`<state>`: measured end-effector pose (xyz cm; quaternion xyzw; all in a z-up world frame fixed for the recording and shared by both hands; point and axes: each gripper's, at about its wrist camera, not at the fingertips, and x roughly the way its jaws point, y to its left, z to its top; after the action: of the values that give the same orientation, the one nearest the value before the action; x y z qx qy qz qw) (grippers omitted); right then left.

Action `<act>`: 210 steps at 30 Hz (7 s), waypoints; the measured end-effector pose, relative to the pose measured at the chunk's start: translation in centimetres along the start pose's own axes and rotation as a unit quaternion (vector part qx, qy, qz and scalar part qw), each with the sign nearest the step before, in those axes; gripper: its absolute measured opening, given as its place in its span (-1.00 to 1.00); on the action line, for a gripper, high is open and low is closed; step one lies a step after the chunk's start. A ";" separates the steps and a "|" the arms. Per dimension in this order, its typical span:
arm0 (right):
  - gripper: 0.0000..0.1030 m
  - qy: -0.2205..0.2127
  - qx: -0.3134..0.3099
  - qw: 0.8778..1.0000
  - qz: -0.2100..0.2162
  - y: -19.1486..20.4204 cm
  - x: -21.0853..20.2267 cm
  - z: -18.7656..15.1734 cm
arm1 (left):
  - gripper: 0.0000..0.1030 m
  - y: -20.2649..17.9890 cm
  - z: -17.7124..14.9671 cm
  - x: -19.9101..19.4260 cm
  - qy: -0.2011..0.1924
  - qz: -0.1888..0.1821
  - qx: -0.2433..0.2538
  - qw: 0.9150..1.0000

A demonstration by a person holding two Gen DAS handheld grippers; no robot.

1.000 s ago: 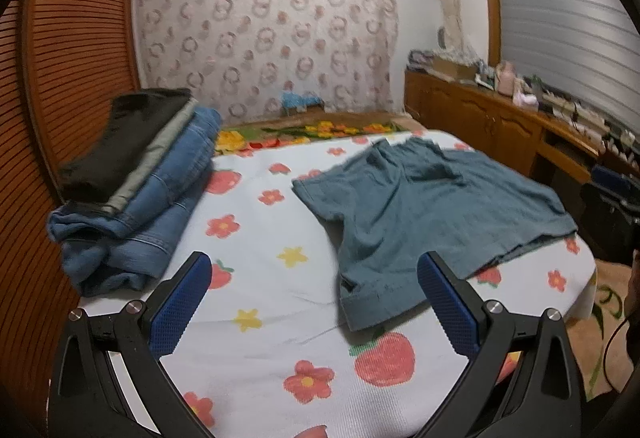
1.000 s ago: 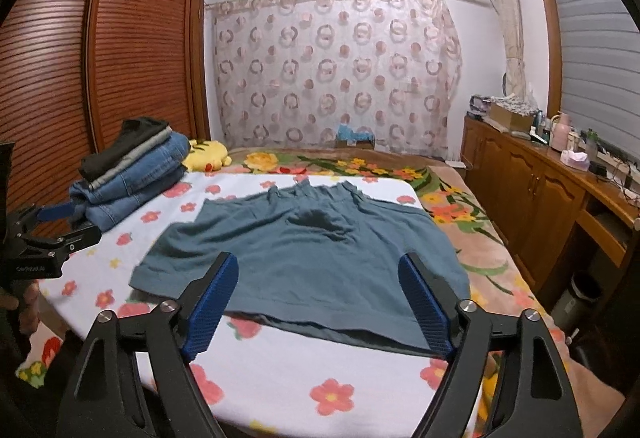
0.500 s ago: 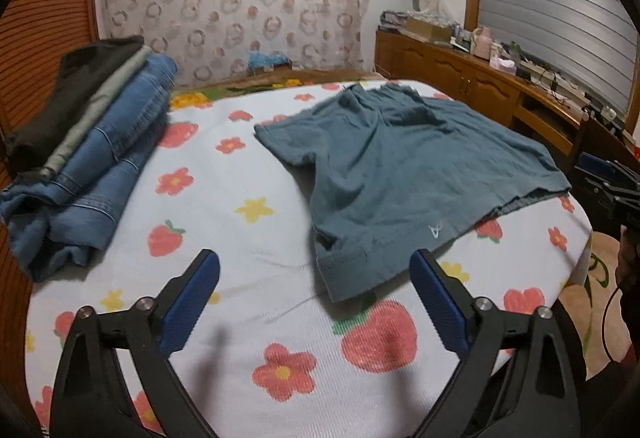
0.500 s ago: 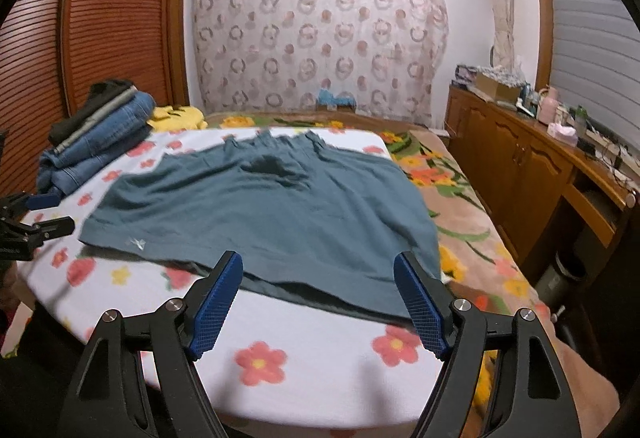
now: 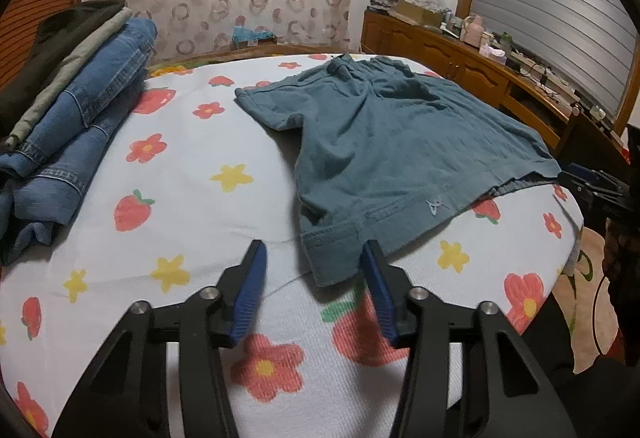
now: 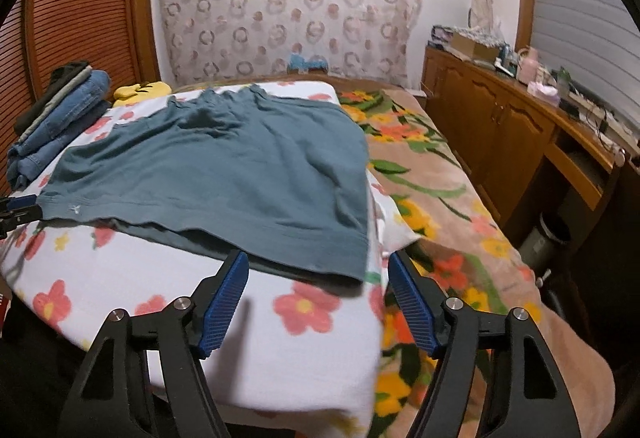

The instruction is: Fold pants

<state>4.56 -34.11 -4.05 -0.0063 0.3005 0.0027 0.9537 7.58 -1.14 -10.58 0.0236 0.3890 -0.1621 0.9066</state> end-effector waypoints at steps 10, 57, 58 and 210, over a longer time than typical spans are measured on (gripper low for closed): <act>-0.13 0.017 0.011 1.000 0.009 0.6 -0.6 0.5 | -0.15 -0.5 -0.3 0.4 0.011 0.001 0.011 1.000; -0.92 -0.042 -0.034 0.998 0.034 -1.7 -3.2 -2.7 | -0.31 0.9 0.8 -6.1 -0.028 -0.027 0.004 0.999; -0.92 -0.041 -0.035 0.998 0.034 -1.6 -3.1 -2.6 | -0.10 1.0 1.0 -5.9 -0.026 -0.027 0.003 0.999; -0.36 -0.002 -0.062 0.991 0.115 10.3 8.6 11.1 | 0.25 -1.2 5.3 2.7 0.008 -0.071 0.027 0.997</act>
<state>17.87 -23.66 0.06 -0.0302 0.2966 0.1313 0.9455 12.65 -3.94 -8.70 0.0219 0.3924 -0.2364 0.8886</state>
